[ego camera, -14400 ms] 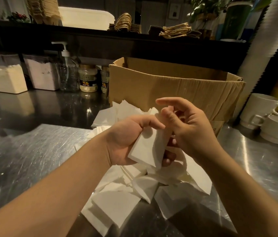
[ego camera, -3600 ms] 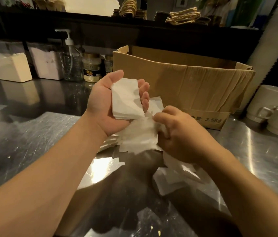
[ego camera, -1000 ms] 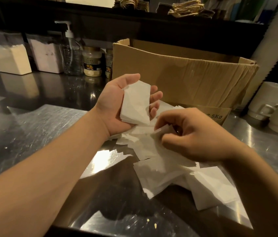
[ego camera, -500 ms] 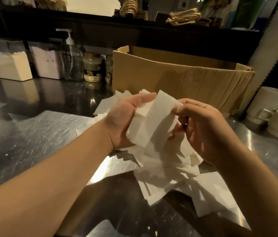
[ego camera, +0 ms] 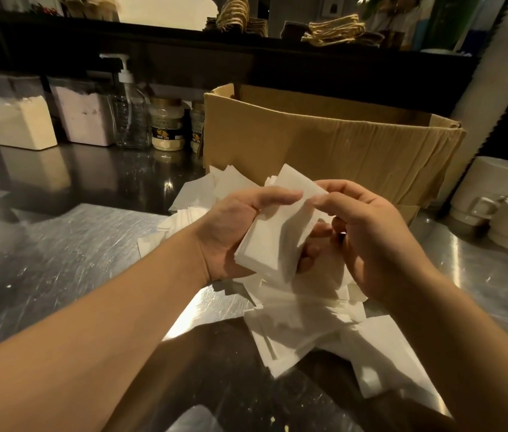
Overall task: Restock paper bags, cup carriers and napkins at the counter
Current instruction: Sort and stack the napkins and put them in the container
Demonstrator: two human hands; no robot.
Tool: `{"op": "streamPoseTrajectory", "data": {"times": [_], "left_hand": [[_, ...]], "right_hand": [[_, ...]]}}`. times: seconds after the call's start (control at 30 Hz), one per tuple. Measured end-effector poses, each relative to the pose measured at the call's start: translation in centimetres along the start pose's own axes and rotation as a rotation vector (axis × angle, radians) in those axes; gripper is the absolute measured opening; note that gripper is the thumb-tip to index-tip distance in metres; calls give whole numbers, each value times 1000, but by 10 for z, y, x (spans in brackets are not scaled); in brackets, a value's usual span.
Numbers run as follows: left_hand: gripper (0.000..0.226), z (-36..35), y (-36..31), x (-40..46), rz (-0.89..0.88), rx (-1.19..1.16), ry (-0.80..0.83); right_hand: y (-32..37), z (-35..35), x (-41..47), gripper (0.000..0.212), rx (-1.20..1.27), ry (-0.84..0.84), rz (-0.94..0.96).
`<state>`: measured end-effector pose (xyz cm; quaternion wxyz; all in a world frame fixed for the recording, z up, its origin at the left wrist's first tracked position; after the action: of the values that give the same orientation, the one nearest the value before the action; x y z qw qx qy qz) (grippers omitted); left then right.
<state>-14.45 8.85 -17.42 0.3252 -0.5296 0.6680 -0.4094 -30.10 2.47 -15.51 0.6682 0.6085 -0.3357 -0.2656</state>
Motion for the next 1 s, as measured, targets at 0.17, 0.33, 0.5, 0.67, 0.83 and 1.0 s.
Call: {"op": "streamPoseTrajectory", "data": {"times": [0.17,0.33,0.5,0.67,0.83,1.0], "left_hand": [[39,0,-1,0,55,-79,34],[40,-2,0,3,1,-104,88],[34,-6,0,2,-31,-87,48],[37,-7,-1,3,-61,-30,2],[31,-4,-2,2,-6,-89,-5],[40,-1,-6,1,19,-113,-49]], "right_hand": [[-8,1,4,44,-403,-51,249],[-14,-2,-1,114,-809,221,447],[-15,-3,-2,122,-993,233,473],[-15,-3,0,117,-1009,226,484],[-17,-2,1,105,-868,250,506],[-14,0,1,49,-727,147,603]]}}
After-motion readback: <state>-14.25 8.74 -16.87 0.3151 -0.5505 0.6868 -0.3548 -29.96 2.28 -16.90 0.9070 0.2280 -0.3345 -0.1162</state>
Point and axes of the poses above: each hand's wrist, its own x-axis towards the middle knuckle, its own z-axis out of the back of the hand, y = z × x, the point moved 1 cm from there along x, towards the middle knuckle, and after that the axes turned 6 degrees about y, right-handed, at the moved point
